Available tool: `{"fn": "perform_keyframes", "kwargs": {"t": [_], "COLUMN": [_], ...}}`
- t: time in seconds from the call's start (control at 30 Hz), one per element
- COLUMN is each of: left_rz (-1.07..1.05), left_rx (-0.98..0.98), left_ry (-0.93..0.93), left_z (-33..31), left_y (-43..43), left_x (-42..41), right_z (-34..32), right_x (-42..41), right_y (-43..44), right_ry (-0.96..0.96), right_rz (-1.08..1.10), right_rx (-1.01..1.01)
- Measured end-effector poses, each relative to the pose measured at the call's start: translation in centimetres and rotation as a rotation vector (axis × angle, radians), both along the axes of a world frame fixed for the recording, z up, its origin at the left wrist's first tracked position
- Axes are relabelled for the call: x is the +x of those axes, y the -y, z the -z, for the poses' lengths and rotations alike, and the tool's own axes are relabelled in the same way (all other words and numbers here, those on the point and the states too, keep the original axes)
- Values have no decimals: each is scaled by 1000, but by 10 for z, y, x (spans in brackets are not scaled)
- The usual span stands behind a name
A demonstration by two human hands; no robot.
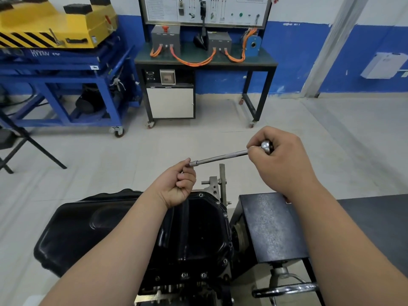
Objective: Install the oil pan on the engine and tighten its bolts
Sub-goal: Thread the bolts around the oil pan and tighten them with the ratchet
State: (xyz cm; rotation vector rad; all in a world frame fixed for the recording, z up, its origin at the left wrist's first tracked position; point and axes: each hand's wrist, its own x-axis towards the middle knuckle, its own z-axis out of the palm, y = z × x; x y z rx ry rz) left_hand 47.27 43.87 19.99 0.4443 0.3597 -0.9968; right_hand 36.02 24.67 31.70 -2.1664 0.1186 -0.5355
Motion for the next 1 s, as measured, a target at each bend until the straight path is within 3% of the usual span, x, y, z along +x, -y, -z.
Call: {"fn": "perform_keyframes", "kwargs": {"t": [0.37, 0.5, 0.77, 0.87, 1.0], "left_rz": [-6, 21, 179, 68, -285], "left_rx": [-3, 73, 202, 167, 141], "left_ry": [12, 9, -22, -33, -82], "left_z": [-3, -3, 0, -2, -2], "left_y": [-2, 1, 7, 8, 22], "left_x": [-1, -3, -2, -3, -4], "right_z": [2, -9, -45, -39, -5], "right_x": [-4, -5, 6, 14, 17], "right_y": [2, 2, -5, 1, 4], "right_ry": [26, -11, -31, -75, -145], "right_rz": [3, -70, -423, -298, -87], "right_rx": [-3, -241, -722, -568, -240]}}
